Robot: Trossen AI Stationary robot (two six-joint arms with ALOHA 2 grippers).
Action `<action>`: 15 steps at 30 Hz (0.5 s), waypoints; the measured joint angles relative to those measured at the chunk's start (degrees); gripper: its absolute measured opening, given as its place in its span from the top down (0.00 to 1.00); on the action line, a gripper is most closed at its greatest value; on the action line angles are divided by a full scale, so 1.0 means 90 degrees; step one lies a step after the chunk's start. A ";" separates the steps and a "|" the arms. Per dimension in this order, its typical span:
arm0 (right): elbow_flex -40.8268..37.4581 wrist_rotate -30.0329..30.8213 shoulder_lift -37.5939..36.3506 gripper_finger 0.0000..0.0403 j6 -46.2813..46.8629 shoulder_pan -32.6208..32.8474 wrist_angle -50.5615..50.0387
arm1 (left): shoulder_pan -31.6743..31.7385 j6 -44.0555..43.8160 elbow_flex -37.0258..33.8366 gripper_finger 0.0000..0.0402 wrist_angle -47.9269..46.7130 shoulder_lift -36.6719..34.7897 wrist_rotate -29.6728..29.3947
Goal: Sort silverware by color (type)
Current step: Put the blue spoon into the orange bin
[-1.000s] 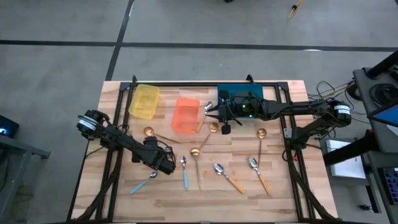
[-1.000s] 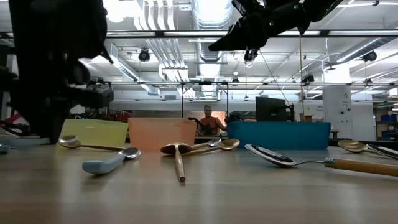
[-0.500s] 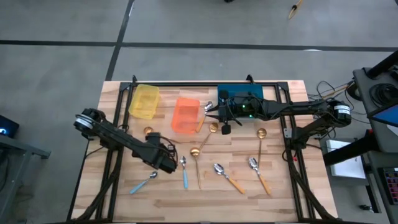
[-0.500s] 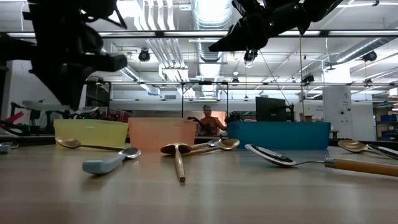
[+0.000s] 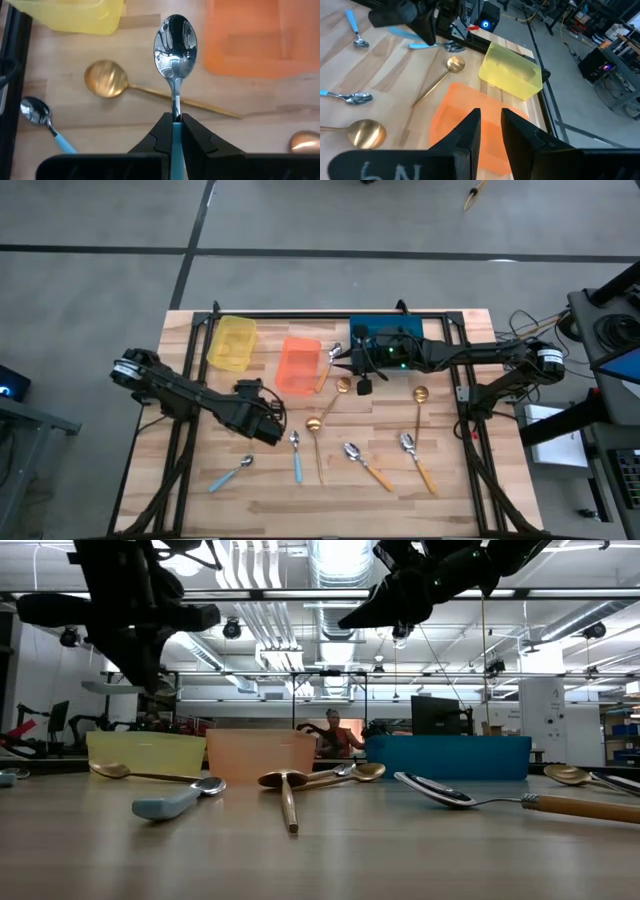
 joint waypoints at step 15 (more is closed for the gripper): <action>0.0000 0.0160 0.0000 0.83 0.0101 -0.0164 -0.0269 | 0.0718 0.1255 0.0001 0.98 0.0114 -0.0509 -0.0644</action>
